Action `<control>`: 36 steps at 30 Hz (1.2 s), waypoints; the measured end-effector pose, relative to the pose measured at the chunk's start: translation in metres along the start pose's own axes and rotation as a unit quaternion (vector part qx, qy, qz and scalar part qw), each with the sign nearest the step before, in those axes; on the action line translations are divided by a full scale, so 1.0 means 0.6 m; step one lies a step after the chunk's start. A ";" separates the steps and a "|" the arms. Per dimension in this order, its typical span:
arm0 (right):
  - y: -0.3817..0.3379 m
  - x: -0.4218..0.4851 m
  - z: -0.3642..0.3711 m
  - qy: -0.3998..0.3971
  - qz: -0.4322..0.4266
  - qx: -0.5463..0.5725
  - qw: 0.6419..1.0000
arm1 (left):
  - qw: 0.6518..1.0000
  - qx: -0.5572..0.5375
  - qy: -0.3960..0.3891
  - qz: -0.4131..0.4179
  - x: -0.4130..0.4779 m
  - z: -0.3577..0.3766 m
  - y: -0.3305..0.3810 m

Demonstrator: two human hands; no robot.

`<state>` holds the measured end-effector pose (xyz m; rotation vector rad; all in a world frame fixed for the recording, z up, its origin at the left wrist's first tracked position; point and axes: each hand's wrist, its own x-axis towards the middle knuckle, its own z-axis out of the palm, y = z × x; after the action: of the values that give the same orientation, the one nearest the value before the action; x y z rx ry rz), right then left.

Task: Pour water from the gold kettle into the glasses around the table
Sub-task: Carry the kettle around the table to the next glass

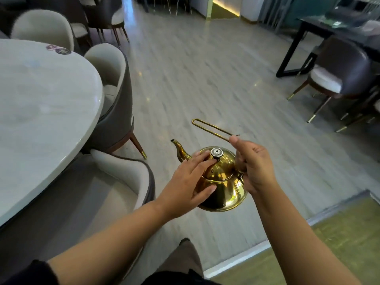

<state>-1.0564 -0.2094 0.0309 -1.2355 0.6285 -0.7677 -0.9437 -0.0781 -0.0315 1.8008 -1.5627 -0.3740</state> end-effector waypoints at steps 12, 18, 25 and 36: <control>0.011 0.355 0.096 -0.155 0.035 -0.005 0.987 | 0.988 0.034 0.107 -0.103 0.211 -0.079 -0.155; 0.026 0.521 0.172 -0.300 0.045 0.003 0.953 | 0.961 0.098 0.207 -0.152 0.294 -0.112 -0.242; 0.035 0.690 0.298 -0.440 0.087 0.000 0.894 | 0.911 0.137 0.284 -0.267 0.376 -0.169 -0.318; 0.097 0.811 0.561 -0.527 0.118 -0.005 0.841 | 0.850 0.163 0.328 -0.377 0.381 -0.331 -0.464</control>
<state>-0.4906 -0.3923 0.0428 -1.3394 -0.1422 0.1874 -0.5600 -0.2270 -0.0261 2.4202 -0.4134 0.1833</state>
